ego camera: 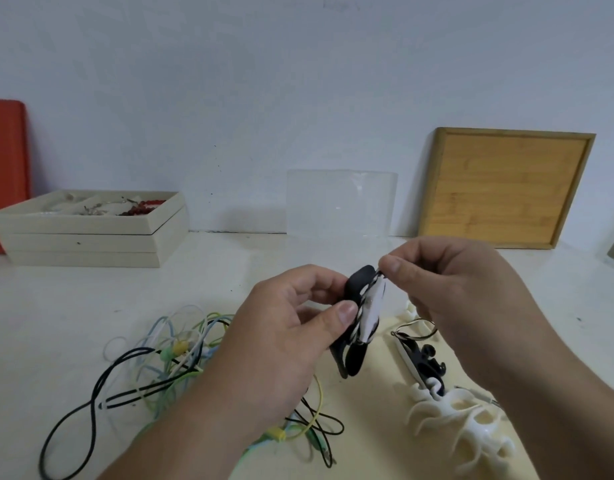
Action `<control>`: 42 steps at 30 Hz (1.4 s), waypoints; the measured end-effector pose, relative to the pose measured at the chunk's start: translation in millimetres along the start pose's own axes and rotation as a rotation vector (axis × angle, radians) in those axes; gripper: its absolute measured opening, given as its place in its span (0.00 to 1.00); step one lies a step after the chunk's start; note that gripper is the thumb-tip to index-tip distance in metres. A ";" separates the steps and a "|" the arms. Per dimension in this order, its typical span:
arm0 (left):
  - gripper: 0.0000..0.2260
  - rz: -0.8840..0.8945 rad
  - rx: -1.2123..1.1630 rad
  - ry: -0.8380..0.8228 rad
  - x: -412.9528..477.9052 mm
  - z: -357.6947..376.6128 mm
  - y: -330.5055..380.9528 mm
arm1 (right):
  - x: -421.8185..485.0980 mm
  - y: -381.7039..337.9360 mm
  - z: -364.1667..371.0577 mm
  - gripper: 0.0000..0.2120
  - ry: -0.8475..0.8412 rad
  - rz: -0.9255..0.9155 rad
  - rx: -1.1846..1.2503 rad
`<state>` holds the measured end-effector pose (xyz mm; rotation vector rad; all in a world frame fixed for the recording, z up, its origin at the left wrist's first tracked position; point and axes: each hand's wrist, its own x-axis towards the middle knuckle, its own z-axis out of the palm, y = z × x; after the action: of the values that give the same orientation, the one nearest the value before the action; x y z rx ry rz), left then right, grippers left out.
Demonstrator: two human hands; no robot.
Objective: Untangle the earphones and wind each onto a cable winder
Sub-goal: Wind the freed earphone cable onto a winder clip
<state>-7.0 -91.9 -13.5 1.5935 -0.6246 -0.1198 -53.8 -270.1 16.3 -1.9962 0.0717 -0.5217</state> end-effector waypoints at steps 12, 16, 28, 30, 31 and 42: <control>0.05 0.062 -0.236 0.082 0.6 0.4 0.8 | -1.1 8.7 19.8 0.19 -0.459 0.165 0.012; 0.07 -0.084 -0.479 0.167 4.0 -8.3 0.0 | -5.7 4.2 21.4 0.17 -0.579 0.124 -0.063; 0.07 -0.199 -0.470 0.299 8.1 -9.5 -2.7 | -5.9 -6.1 7.3 0.13 -0.597 0.093 -0.132; 0.05 -0.186 -0.439 0.300 7.7 -8.8 -3.8 | -7.2 -7.9 6.9 0.12 -0.622 0.072 -0.088; 0.04 -0.167 -0.378 0.304 7.1 -7.7 -4.5 | -8.1 -8.7 7.3 0.11 -0.648 0.055 -0.057; 0.06 0.051 0.299 0.144 -1.7 -5.9 0.4 | -8.3 -8.8 0.5 0.08 -0.280 -0.151 0.017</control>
<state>-6.0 -85.9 -12.7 1.8532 -0.5890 0.1313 -62.7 -263.2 21.0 -2.0488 -0.2571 -0.3324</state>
